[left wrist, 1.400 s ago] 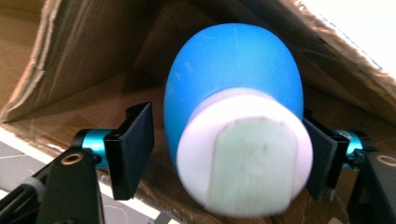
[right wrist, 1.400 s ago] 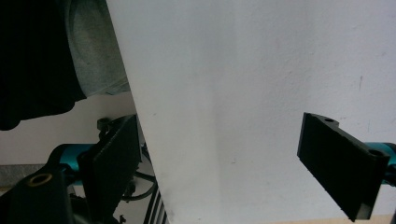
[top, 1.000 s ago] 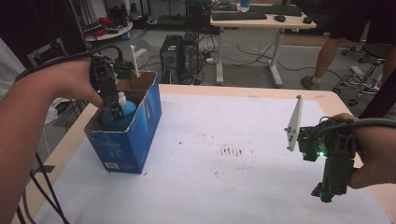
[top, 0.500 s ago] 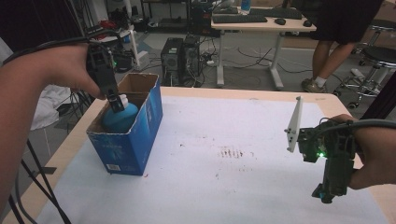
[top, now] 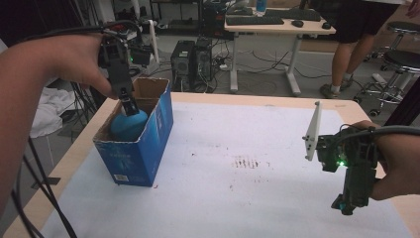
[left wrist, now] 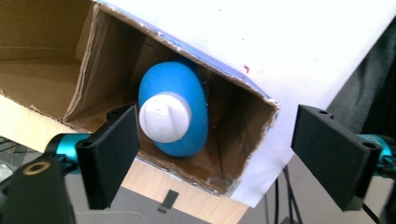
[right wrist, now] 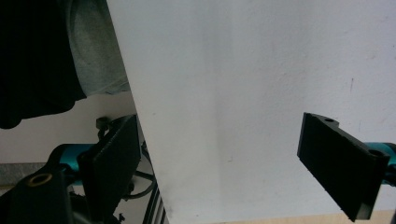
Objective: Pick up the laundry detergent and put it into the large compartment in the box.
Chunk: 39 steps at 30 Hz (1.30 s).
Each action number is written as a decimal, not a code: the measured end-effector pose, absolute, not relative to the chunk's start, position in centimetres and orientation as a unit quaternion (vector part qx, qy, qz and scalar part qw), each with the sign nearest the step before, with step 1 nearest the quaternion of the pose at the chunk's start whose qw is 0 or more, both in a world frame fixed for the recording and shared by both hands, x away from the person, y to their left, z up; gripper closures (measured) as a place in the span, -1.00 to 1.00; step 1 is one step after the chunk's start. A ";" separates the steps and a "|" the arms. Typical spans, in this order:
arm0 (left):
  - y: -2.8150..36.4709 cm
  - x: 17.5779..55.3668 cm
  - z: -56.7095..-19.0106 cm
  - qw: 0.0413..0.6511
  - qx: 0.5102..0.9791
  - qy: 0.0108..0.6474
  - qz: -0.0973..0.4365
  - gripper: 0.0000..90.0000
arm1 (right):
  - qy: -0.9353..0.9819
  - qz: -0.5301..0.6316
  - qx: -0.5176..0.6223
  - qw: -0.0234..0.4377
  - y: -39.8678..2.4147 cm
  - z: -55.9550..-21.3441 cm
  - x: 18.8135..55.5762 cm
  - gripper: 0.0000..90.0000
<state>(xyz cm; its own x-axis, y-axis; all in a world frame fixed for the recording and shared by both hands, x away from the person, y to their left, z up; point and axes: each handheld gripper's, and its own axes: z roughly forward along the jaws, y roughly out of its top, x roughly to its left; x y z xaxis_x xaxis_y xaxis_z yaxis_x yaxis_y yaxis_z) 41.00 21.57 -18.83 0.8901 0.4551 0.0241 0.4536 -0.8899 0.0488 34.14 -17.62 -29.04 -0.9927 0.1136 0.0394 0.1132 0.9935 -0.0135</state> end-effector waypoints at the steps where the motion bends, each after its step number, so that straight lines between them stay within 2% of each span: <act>1: 21.3 40.9 -18.7 0.025 0.973 0.228 0.017 -0.71 | -0.998 0.006 -0.056 0.020 -17.6 -29.0 34.2 -0.72; 10: 17.8 40.1 -19.8 0.024 0.986 0.168 -0.002 -0.86 | -0.998 0.006 -0.056 0.018 -17.6 -29.1 34.2 -0.72; 23: 11.4 39.3 -24.4 0.002 0.997 0.074 -0.010 -0.87 | -0.998 0.014 -0.051 0.019 -16.7 -29.5 34.7 -0.72; 30: 9.8 38.8 -25.9 -0.001 0.999 0.050 -0.003 -0.87 | -0.998 0.013 -0.052 0.020 -16.4 -29.6 35.2 -0.72; 39: 9.2 38.8 -26.0 0.008 0.999 0.039 -0.002 -0.87 | -0.998 0.014 -0.051 0.019 -15.9 -29.4 35.6 -0.72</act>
<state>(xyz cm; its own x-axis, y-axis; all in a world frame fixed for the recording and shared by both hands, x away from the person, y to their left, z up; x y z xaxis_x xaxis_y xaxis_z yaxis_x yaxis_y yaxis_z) 38.85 9.19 -25.99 0.9970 0.0779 -0.0037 0.0779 -0.9968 0.0149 35.61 -15.92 -29.37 -0.9941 0.1021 0.0365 0.1011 0.9944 -0.0292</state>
